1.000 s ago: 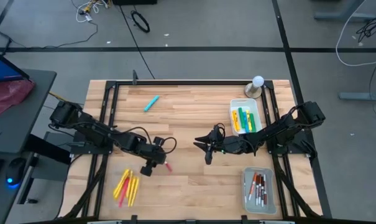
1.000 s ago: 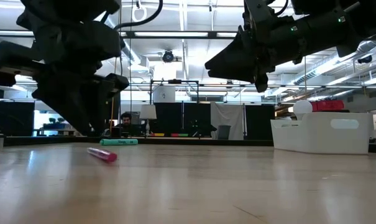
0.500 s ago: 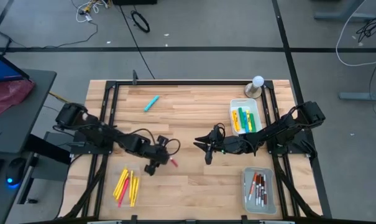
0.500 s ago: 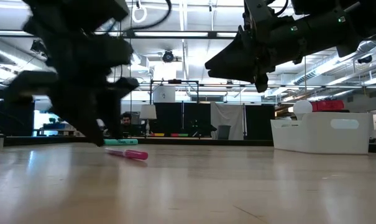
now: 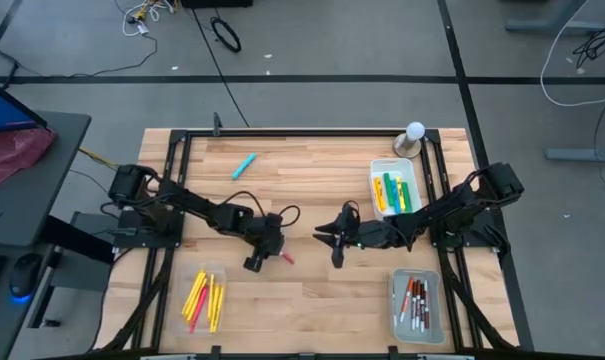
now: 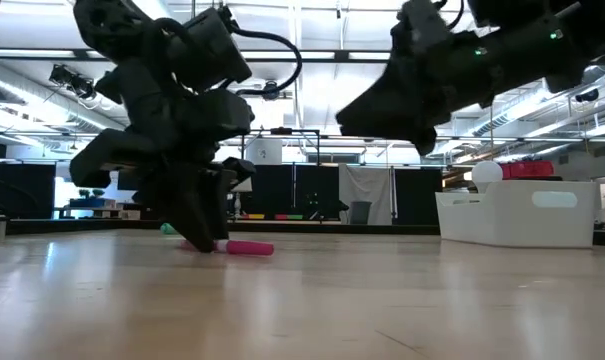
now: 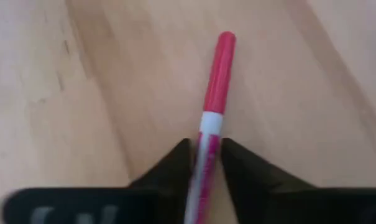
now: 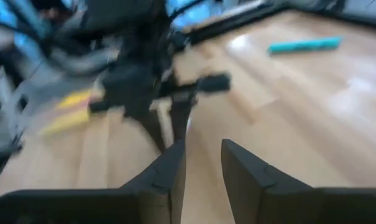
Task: Pick & Place Markers
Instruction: Put the pink marker into the gray bin
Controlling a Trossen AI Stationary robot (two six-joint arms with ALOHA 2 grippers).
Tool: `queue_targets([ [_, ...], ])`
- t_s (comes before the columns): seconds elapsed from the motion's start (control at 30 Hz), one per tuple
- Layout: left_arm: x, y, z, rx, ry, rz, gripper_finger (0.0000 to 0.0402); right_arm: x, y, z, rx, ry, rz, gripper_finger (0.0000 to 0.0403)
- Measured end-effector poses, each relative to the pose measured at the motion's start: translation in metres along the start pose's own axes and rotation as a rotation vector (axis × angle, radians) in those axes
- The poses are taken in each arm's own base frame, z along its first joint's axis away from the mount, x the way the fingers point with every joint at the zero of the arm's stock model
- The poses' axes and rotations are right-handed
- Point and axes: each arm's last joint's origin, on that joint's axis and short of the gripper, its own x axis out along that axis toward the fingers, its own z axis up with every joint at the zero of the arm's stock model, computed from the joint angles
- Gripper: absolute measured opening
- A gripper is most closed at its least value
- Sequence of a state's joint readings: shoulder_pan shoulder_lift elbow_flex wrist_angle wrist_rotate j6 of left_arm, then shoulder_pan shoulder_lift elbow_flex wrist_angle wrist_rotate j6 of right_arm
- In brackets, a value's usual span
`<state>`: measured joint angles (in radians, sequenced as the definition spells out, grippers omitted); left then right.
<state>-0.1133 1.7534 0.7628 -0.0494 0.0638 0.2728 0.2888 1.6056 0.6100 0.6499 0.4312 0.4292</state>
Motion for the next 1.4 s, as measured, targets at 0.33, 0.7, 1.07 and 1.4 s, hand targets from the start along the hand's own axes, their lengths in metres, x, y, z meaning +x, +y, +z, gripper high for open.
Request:
queue_targets([
  [0.33,0.003,0.003,0.017,-0.132,-0.202,0.088,0.0033,-0.031,0.018,-0.009,-0.016,0.182,0.044,0.0092],
  [0.7,-0.027,0.004,0.070,-0.329,-0.817,0.214,0.0031,-0.062,0.029,-0.029,-0.079,0.172,-0.182,0.0057],
  [1.07,-0.047,-0.020,0.089,-0.361,-1.064,0.264,0.0031,-0.061,0.042,-0.012,-0.128,-0.277,0.029,0.0125],
  [1.4,-0.051,-0.025,0.091,-0.359,-1.104,0.293,0.0033,-0.065,0.042,0.011,-0.112,-0.466,0.081,0.0204],
])
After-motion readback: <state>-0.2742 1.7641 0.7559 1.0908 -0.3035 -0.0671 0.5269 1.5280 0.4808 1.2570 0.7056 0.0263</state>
